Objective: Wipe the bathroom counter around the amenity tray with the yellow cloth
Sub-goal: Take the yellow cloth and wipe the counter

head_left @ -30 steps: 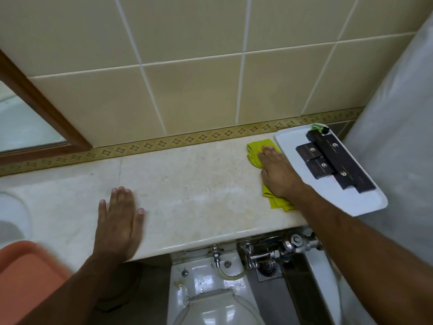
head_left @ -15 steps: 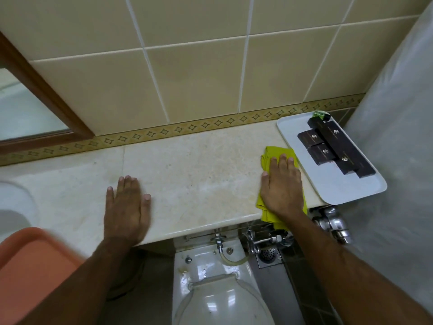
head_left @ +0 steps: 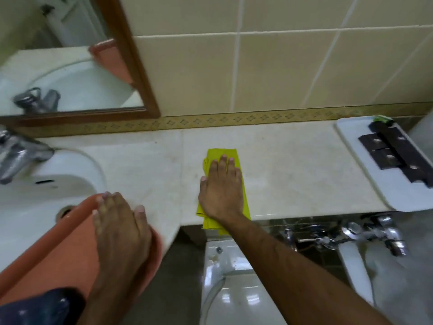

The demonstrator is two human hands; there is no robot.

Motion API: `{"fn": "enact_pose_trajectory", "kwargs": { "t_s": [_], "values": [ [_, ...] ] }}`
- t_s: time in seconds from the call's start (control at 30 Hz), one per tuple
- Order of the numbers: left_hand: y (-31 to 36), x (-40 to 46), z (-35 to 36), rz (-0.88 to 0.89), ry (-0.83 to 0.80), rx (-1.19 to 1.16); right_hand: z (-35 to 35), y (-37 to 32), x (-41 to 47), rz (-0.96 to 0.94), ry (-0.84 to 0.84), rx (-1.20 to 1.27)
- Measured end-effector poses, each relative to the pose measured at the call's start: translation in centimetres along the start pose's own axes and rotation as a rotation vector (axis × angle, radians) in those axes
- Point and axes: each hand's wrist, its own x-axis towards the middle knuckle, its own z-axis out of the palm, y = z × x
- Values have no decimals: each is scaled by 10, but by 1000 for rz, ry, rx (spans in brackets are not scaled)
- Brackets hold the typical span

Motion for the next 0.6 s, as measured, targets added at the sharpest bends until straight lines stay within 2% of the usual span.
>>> {"fn": "enact_pose_trajectory", "kwargs": {
  "t_s": [0.1,0.17,0.37,0.47,0.6],
  "values": [
    [-26,-9,21,-55,-59,-1,15,-54,-2,-117,-9,34],
    [-30,-7,32,-36,-40,-29,24,-76,-3,-225,-22,42],
    [-32,-6,34,-6,-10,-22,25,-88,-10,-673,-167,26],
    [-31,-5,33,-17,-17,-51,18,-76,-18,-746,-236,66],
    [-27,-4,29,-18,-20,-36,4,-58,-34,-737,-319,139]
  ]
}}
